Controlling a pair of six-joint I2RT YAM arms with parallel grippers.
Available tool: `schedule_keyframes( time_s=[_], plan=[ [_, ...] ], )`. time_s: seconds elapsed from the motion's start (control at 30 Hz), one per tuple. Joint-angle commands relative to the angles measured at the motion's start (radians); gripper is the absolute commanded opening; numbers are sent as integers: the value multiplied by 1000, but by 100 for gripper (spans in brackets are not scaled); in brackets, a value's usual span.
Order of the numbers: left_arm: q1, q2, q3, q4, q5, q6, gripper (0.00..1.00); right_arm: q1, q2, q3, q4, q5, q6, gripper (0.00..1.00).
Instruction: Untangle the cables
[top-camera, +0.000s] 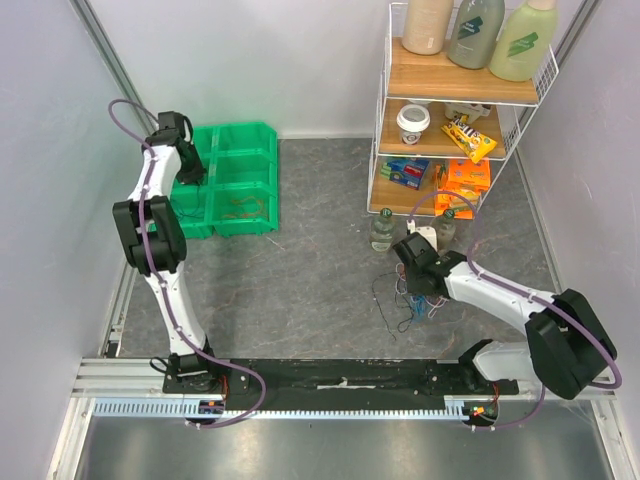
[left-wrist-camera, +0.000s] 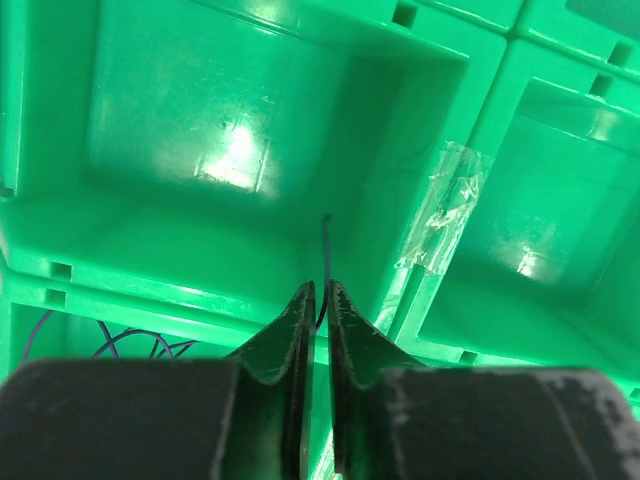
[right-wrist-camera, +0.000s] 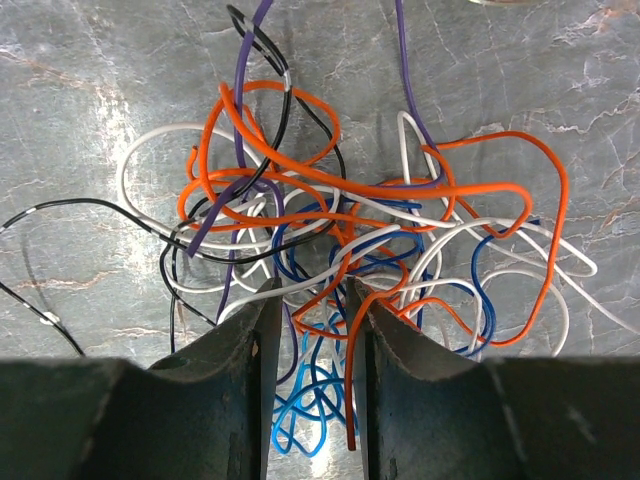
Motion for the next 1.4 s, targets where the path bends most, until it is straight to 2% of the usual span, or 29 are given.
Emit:
schedule_keyframes(
  time_s=[0.0,0.1,0.4,0.63,0.7,0.8,0.93,0.97,1.0,1.03,1.1,1.23,1.27,1.33,1.37],
  plan=[
    [-22,-20,30,10,-142,63,10,-1,13,37,-2,12,-8,39],
    [-27,-70,21,14,-185,60,2,-1,24,40,4,4,-13,39],
    [-25,-322,-225,53,-245,-35,2,-1,62,50,32,-17,-28,39],
    [-27,-357,-372,11,-222,-160,2,-1,62,49,41,-12,-28,39],
    [-22,-319,-360,-2,-194,-165,2,-1,59,46,40,-14,-25,39],
    [-12,-221,-247,-65,-126,-168,2,-1,50,41,38,-16,-25,39],
    [-7,-126,-113,-131,-144,-170,2,-1,36,32,32,-8,-21,39],
    [-7,-123,-98,-137,-144,-164,4,-1,33,32,32,-6,-21,39],
    [-9,-129,-90,-140,-147,-167,13,-1,30,32,32,-5,-19,39],
    [-7,-145,-93,-145,-157,-177,25,-1,29,32,29,-3,-19,39],
    [-9,-193,-127,-133,-182,-188,44,-2,29,32,32,-5,-19,40],
    [13,-297,-203,-130,-214,-211,57,-1,55,43,39,-16,-27,40],
    [27,-322,-231,-128,-216,-226,59,-1,61,46,43,-20,-28,39],
    [69,-378,-291,-128,-230,-271,71,-2,73,49,46,-26,-33,40],
    [100,-401,-317,-125,-230,-295,71,-1,79,52,47,-31,-35,39]
  ],
)
